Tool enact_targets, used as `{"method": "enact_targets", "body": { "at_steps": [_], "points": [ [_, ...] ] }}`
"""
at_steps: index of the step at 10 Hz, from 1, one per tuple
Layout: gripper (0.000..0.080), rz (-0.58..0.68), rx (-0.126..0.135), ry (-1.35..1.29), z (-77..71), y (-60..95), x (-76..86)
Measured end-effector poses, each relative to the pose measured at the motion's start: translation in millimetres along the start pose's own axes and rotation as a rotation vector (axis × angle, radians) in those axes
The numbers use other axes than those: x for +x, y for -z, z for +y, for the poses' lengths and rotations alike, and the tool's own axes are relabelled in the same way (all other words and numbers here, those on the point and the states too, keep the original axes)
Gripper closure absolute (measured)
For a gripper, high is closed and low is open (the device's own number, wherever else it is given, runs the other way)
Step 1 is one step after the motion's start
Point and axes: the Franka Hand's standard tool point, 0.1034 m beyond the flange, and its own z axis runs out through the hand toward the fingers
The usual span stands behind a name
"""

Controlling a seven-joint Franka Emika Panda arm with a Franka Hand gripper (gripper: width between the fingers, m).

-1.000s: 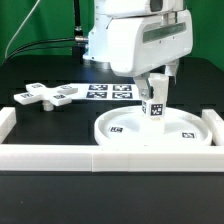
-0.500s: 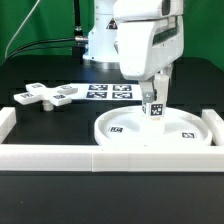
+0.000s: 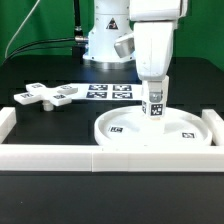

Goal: Assemble round table

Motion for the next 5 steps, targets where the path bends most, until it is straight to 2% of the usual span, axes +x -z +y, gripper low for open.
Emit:
{"method": "enact_targets", "body": {
  "at_steps": [1,2,5],
  "points": [
    [0.0351,-0.002,0.004,-0.002,-0.6,-0.5,-2.4],
    [0.0386,-0.003,0.008,0.002,-0.8,-1.2,-6.9],
    [0.0386,-0.004,0.009,-0.047,-0.2,-1.2,-10.2]
  ]
}}
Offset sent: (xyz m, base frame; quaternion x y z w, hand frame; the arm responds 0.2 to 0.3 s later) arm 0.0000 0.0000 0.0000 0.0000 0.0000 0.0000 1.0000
